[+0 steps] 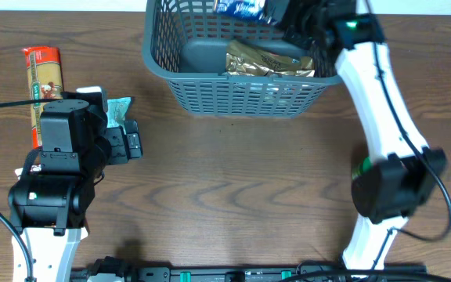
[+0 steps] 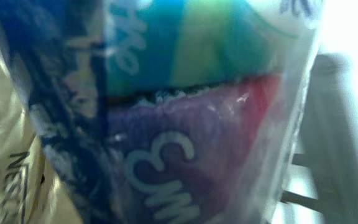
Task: Pack container
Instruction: 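Carry the blue-and-white box into the basket and release it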
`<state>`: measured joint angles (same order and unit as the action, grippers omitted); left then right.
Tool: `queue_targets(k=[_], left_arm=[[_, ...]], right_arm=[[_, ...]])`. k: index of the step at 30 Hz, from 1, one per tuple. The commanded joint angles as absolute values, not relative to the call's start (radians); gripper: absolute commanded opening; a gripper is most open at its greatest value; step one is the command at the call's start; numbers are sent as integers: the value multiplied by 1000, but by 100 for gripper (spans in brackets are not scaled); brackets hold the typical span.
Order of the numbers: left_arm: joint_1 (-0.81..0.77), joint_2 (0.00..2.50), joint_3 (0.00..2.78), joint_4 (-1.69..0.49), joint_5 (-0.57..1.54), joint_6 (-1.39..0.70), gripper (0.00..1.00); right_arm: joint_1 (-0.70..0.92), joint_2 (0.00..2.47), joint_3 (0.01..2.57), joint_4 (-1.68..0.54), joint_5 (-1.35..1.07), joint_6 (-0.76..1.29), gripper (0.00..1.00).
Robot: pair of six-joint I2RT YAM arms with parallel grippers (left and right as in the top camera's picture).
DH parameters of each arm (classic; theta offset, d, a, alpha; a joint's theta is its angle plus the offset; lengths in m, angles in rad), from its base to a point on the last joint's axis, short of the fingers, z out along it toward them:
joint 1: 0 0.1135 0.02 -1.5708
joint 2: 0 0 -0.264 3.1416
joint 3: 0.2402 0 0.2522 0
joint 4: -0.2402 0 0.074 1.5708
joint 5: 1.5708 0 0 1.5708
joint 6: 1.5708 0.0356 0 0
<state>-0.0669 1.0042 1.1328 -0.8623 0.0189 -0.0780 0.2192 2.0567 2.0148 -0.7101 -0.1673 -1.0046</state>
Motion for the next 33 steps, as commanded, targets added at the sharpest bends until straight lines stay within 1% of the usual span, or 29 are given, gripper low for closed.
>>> queue_targets(k=[1,10,12,13,14,15,16,19,20,21,22,23,30,33], left_arm=[[-62,1005,1152,-873,8,-72,98],[-62,1005,1152,-874,8,-72,98],[-62,1005,1152,-874,8,-72,98],[-62,1005,1152,-874,8,-72,98],[-62,1005,1152,-874,8,-72,98],[-62,1005,1152,-874,8,-72,98],[-62,1005,1152,-874,8,-72,98],[-62,1005,1152,-874,8,-72,98],[-62,1005,1152,-874,8,-72,98],[-62,1005,1152,-874,8,-72,98],[-62,1005,1152,-874,8,-72,98],[-62,1005,1152,-874,8,-72,98],[-62,1005,1152,-874,8,-72,98],[-62,1005,1152,-874,8,-72,98]], right_arm=[[221,2108,2021,-699,-211,-987,1],[206,2257,2021,-712,-216,-912,1],[206,2270,2021,-725,-215,-912,5],[206,2271,2021,-729,-214,-907,13],[206,2271,2021,-728,-213,-885,28],[206,2271,2021,-726,-214,-871,38],[206,2265,2022,-724,-214,-857,45],[203,2242,2027,-721,-214,-856,47],[203,2228,2033,-722,-213,-856,56],[203,2212,2043,-723,-213,-849,77],[203,2194,2056,-725,-206,-833,95],[203,2169,2074,-727,-205,-808,99],[183,1978,2257,-757,-198,-573,99],[136,1909,2308,-770,-139,-379,99]])
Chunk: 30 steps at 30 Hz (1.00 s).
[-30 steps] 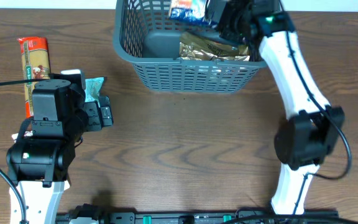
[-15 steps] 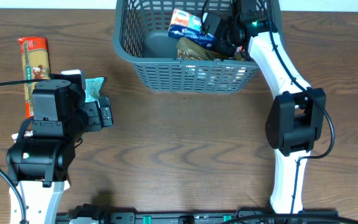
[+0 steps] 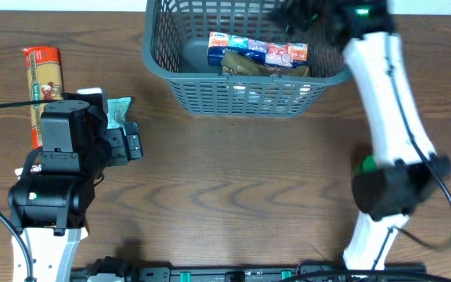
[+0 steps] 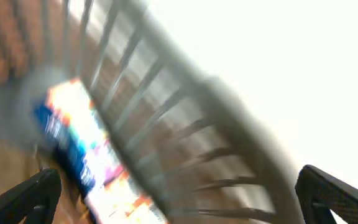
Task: Pack container
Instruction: 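Carry the blue-and-white box into the basket and release it, then lower the right gripper onto the green-capped bottle and grasp it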
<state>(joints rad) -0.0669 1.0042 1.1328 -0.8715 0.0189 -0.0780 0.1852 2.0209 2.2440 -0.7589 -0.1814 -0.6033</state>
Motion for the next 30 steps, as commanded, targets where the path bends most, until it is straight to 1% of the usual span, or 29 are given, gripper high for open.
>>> queue_targets(k=[1,4,6,9,14,19,22,26,30], left_arm=[[-62,1005,1152,-874,8,-72,98],[-62,1005,1153,-874,8,-72,98],[-62,1005,1152,-874,8,-72,98],[-62,1005,1152,-874,8,-72,98],[-62,1005,1152,-874,8,-72,98],[-62,1005,1152,-874,8,-72,98],[-62,1005,1152,-874,7,-71,98],[-62,1005,1152,-875,8,-72,98],[-62,1005,1152,-874,8,-72,98]], right_arm=[[104,1880,2322,-797,-111,-271,99],[17,1827,2334,-920,-54,2,99],[-62,1795,2334,-1071,-24,213,99],[-160,1776,2334,-1267,-22,355,99],[-271,1775,2324,-1511,12,400,99],[-327,1775,2304,-1699,81,400,99],[-327,1752,2233,-1698,67,365,99],[-314,1692,2041,-1679,72,371,99],[-308,1615,1752,-1539,71,401,99]])
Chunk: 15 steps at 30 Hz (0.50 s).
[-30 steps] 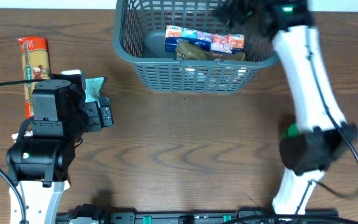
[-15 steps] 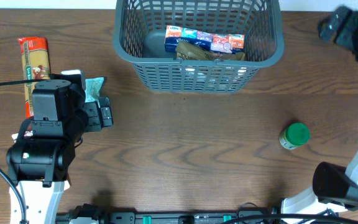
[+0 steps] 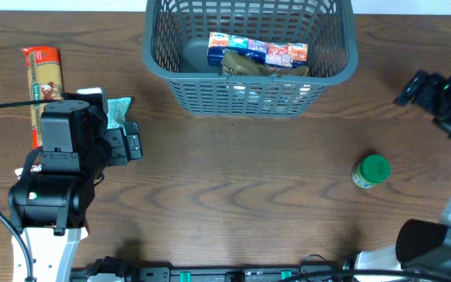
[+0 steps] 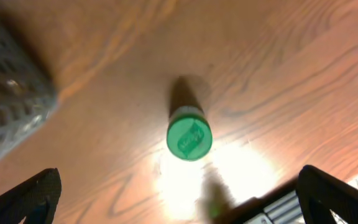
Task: Pack container
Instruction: 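Lower the right gripper onto the green-capped bottle and grasp it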
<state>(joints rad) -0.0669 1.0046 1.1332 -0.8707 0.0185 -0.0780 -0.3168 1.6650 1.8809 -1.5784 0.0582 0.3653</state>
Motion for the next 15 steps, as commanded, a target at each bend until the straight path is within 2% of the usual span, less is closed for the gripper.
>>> queue_targets(k=[1,8,15], left_arm=[[-62,1005,1152,-875,7,-72,98],[-62,1005,1152,-875,8,-72,98],[-62,1005,1152,-875,8,-72,98]], right_arm=[[-307,1595,1670,-1490,71,411,99],[-307,1563,1254,-1142,71,426,99],[-307,1567,1029,-907,72,458,99]])
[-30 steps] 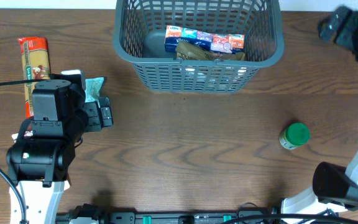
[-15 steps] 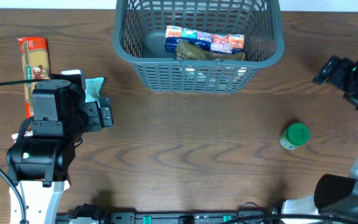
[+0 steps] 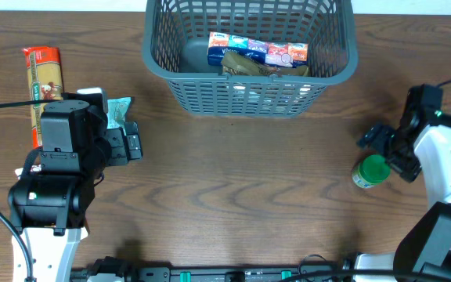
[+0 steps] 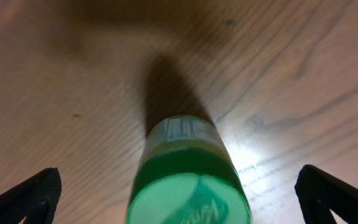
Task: Pack container
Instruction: 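Lower the right gripper onto the green-capped bottle and grasp it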
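A grey mesh basket (image 3: 249, 94) at the back holds a blue multi-colour packet (image 3: 257, 48) over a gold bag (image 3: 249, 69) and a grey item (image 3: 196, 53). A green-lidded jar (image 3: 371, 171) (image 4: 190, 186) stands upright on the table at the right. My right gripper (image 3: 388, 153) (image 4: 179, 199) is open, low over the jar, its fingertips (image 4: 30, 196) wide on both sides of the lid. My left gripper (image 3: 131, 145) rests at the left by a teal packet (image 3: 118, 110); its jaw state is not clear. A red-and-tan pasta packet (image 3: 44, 86) lies far left.
The left arm's body (image 3: 61, 168) covers the table's left side. A black rail (image 3: 241, 274) runs along the front edge. Brown wooden tabletop (image 3: 241, 180) lies between basket and arms.
My right gripper has come down and leftward from high at the right edge to just over the green-lidded jar, still open. The jar fills the wrist view. The left arm is unchanged.
My right gripper was in the basket with the blue packet against its camera. Then the packet lay in the basket and the gripper stood open at the rim. Then it was high at the right over the jar, and now sits low around it.
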`<state>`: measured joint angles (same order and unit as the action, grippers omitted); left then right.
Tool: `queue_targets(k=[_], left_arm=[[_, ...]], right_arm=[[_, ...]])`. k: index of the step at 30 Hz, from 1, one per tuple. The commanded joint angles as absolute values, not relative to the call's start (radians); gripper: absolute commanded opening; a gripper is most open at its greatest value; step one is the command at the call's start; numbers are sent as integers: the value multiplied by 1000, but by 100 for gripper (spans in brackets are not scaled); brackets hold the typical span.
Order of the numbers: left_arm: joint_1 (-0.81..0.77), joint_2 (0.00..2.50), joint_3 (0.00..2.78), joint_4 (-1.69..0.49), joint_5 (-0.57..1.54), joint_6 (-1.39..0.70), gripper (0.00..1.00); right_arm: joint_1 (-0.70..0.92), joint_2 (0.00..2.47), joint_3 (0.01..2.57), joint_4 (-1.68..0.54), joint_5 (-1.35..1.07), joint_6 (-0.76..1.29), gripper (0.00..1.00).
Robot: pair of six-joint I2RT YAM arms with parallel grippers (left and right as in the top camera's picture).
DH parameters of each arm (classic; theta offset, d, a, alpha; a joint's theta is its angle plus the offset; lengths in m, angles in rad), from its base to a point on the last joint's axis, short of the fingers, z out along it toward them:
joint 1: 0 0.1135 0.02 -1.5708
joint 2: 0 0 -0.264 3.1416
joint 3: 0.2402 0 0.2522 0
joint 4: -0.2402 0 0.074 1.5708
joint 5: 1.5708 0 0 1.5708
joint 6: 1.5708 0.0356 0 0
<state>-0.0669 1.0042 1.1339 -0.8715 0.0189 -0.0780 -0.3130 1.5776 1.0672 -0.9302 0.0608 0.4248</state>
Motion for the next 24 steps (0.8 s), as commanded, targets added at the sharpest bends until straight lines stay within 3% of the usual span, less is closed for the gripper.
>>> queue_targets(k=[1,21,24], left_arm=[[-62,1005,1152,-875,8,-72,98],[-62,1005,1152,-875,8,-72,98],[-62,1005,1152,-875,8,-72,98]], right_arm=[[-307,1567,1007,-884,72,460,99],[-307,1567,804,-706,87,479,99],[-307,1567,804,-704,86,479,91]])
